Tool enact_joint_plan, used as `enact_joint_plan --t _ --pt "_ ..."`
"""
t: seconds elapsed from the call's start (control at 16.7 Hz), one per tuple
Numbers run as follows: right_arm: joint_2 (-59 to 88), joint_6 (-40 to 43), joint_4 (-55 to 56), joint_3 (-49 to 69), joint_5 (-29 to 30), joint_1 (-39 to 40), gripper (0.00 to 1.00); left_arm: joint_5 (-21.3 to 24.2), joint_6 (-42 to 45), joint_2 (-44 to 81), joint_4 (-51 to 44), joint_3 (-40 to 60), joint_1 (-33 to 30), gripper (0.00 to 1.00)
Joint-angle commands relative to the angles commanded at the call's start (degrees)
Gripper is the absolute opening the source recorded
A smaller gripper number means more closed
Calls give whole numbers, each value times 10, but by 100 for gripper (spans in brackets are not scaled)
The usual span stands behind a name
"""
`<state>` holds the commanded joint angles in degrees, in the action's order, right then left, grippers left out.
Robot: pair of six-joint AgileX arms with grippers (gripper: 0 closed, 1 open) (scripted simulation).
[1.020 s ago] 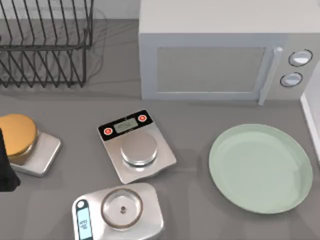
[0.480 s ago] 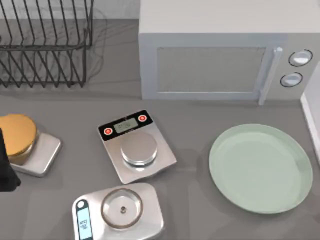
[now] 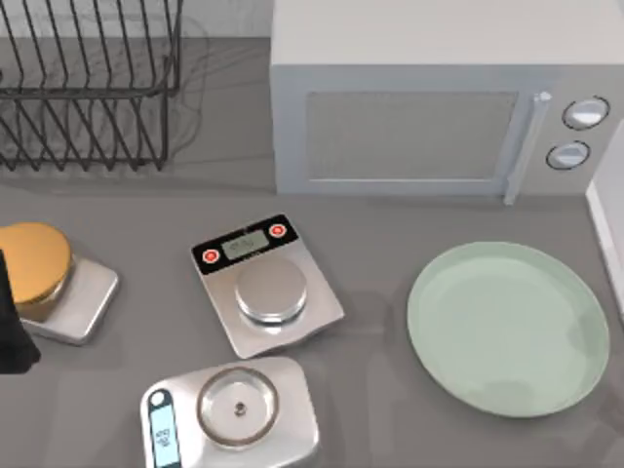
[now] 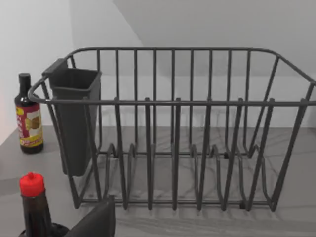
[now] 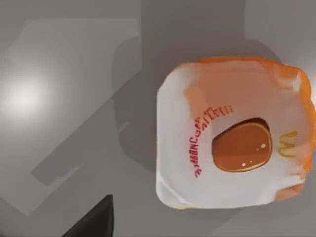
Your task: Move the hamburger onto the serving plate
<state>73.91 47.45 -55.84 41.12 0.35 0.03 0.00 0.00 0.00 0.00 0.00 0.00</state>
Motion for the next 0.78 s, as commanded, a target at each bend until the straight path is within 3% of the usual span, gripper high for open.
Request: enact_joint_plan --t 0.48,0.78 --pt "20 11 -2 4 0 0 100 0 0 0 0 0 0 100" --pt "78 10 120 -53 0 0 100 0 0 0 0 0 0 100"
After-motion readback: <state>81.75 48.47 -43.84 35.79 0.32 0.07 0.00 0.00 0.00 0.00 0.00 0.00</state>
